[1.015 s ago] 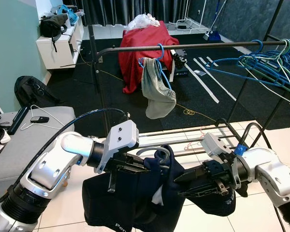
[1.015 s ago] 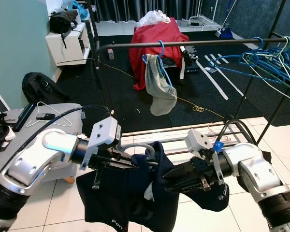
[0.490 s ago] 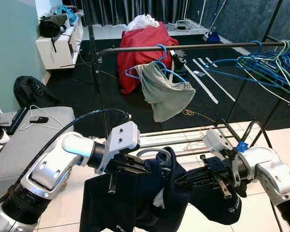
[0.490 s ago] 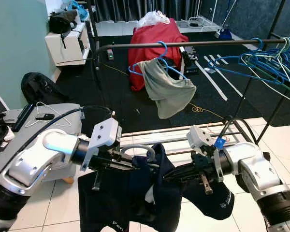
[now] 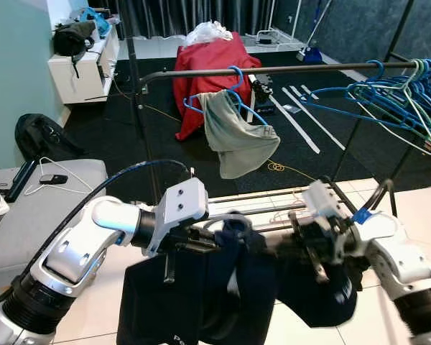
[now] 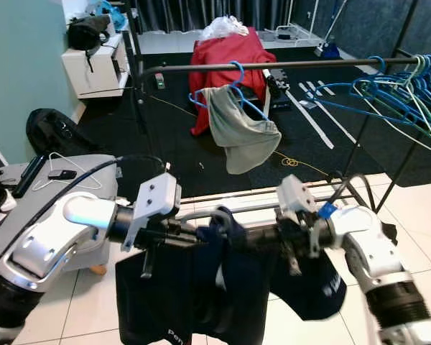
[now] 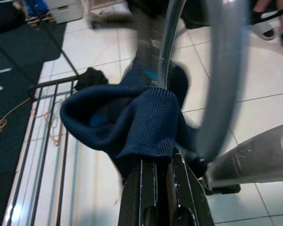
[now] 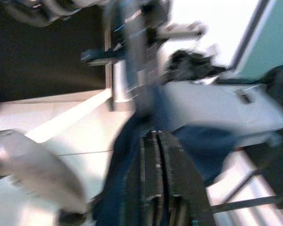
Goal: Hang hanger
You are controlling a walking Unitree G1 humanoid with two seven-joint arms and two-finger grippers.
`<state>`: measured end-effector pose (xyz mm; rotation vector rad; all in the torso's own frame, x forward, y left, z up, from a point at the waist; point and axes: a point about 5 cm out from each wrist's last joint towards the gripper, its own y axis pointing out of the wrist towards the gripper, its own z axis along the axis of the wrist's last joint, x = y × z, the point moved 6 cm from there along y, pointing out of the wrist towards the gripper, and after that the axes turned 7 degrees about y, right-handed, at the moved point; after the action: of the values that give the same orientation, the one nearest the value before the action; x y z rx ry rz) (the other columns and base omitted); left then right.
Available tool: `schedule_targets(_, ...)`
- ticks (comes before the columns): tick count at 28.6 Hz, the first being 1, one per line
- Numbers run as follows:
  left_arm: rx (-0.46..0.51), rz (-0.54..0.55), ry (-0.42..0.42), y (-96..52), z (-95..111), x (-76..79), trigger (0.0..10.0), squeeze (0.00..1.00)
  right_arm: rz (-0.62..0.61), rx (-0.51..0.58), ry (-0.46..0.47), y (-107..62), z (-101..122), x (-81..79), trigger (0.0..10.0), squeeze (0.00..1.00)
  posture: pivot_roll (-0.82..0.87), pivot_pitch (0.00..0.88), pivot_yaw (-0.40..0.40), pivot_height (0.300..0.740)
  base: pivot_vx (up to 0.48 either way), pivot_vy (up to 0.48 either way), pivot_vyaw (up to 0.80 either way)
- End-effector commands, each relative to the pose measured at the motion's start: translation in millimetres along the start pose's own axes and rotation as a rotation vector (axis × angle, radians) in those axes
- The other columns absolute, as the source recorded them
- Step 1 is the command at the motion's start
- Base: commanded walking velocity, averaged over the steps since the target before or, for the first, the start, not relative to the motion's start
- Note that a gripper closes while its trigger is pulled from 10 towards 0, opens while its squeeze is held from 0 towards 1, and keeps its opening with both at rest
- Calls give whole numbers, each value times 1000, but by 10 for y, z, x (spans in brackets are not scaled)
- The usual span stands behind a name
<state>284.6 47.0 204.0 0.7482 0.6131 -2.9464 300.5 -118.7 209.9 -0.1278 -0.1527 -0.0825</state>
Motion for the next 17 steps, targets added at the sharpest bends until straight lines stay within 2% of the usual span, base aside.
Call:
schedule_targets(1,22,-18,36,29,87,36,0,0,20,19,14,-7,20,-52,10000,1000,-122,78,-25,740,0,0,0)
schedule_targets(5,28,-17,38,35,103,30,0,0,41,9,36,-4,-8,-95,10000,1000,-122,78,-25,740,0,0,0)
schedule_targets(6,37,-15,42,41,128,22,0,0,74,-32,66,-6,-90,-170,10000,988,-122,77,-25,740,0,0,0)
schedule_targets(7,37,-15,42,41,128,22,0,0,74,-32,66,-6,-90,-170,10000,988,-122,77,-25,740,0,0,0)
schedule_targets(8,47,-20,47,46,155,22,0,0,99,-67,88,-18,-150,-220,10000,0,-124,76,-23,740,0,0,0)
schedule_targets(17,68,-47,71,104,224,61,0,0,153,-165,156,-111,-320,-273,10000,0,-126,76,-29,740,0,0,0)
